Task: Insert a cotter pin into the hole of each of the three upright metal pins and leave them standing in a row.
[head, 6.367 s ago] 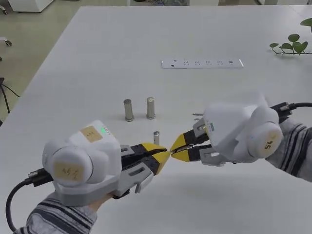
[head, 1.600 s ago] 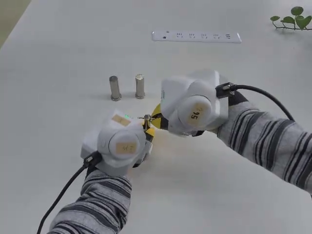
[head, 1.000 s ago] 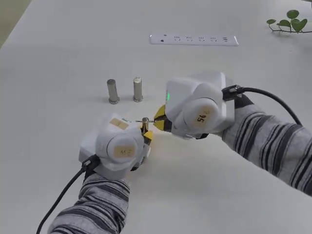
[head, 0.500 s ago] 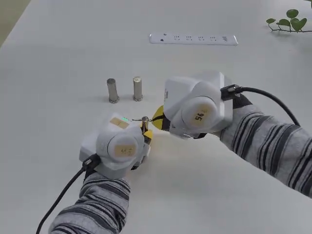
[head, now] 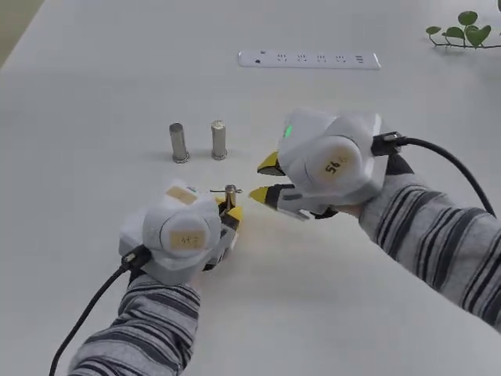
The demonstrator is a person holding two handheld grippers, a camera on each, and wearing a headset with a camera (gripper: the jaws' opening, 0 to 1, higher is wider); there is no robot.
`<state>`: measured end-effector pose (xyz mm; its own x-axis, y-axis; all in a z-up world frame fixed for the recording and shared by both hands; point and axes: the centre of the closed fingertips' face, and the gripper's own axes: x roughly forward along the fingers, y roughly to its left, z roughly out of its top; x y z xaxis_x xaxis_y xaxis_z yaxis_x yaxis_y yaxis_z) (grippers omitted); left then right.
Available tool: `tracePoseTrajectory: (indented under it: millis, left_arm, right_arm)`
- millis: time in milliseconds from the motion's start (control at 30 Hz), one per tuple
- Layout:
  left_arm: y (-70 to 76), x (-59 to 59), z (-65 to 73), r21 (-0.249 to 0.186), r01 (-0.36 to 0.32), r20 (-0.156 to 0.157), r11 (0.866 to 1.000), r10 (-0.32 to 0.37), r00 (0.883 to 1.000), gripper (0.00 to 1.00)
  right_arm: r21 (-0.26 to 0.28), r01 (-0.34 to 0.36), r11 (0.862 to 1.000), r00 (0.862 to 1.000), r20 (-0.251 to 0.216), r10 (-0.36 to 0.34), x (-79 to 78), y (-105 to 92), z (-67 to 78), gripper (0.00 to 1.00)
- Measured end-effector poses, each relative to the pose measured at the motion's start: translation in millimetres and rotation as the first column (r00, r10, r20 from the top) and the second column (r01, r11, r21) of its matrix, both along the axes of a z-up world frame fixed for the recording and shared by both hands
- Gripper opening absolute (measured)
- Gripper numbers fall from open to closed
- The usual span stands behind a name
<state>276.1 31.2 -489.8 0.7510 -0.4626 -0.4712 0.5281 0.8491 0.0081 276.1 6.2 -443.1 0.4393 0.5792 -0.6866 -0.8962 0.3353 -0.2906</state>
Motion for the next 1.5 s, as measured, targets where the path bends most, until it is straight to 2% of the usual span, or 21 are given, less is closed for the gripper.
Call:
tracePoseTrajectory:
  millis: [133,200,267,433,600,867,1333,1500]
  left_arm:
    - [3.5,1.6,0.1,0.01,0.011,0.001,1.0,-0.011,1.0,0.05]
    - [6.0,2.7,-0.1,0.005,0.011,-0.005,1.0,-0.011,1.0,0.05]
    - [8.2,3.3,-0.2,0.02,0.014,-0.002,1.0,-0.014,1.0,0.05]
    - [18.9,10.1,2.6,0.019,0.008,0.002,1.0,-0.008,1.0,0.05]
    - [30.7,19.1,4.6,0.024,-0.001,0.008,1.0,0.001,1.0,0.05]
    - [46.3,31.6,6.0,0.018,-0.019,0.014,1.0,0.019,1.0,0.05]
    - [52.3,39.7,2.0,0.029,-0.01,0.001,1.0,0.01,1.0,0.05]
    - [52.5,40.3,2.2,0.014,-0.008,-0.004,1.0,0.008,1.0,0.05]
  right_arm:
    - [-0.003,0.041,0.999,0.999,-0.001,-0.041,3.9,-9.1,-0.7,0.17]
    - [0.006,0.065,0.998,0.998,0.004,-0.065,5.6,-13.2,0.2,0.17]
    - [0.024,0.083,0.996,0.997,0.004,-0.083,6.6,-16.1,1.7,0.17]
    - [0.066,0.144,0.987,0.989,-0.029,-0.143,8.0,-23.4,1.4,0.22]
    - [0.118,0.208,0.971,0.976,-0.088,-0.198,6.8,-29.6,-1.3,0.27]
    - [0.136,0.255,0.957,0.962,-0.134,-0.237,3.4,-36.1,-7.1,0.28]
    - [0.16,0.295,0.942,0.948,-0.17,-0.268,1.7,-38.9,-7.8,0.28]
    - [0.157,0.305,0.94,0.944,-0.178,-0.277,1.6,-42.1,-9.4,0.28]
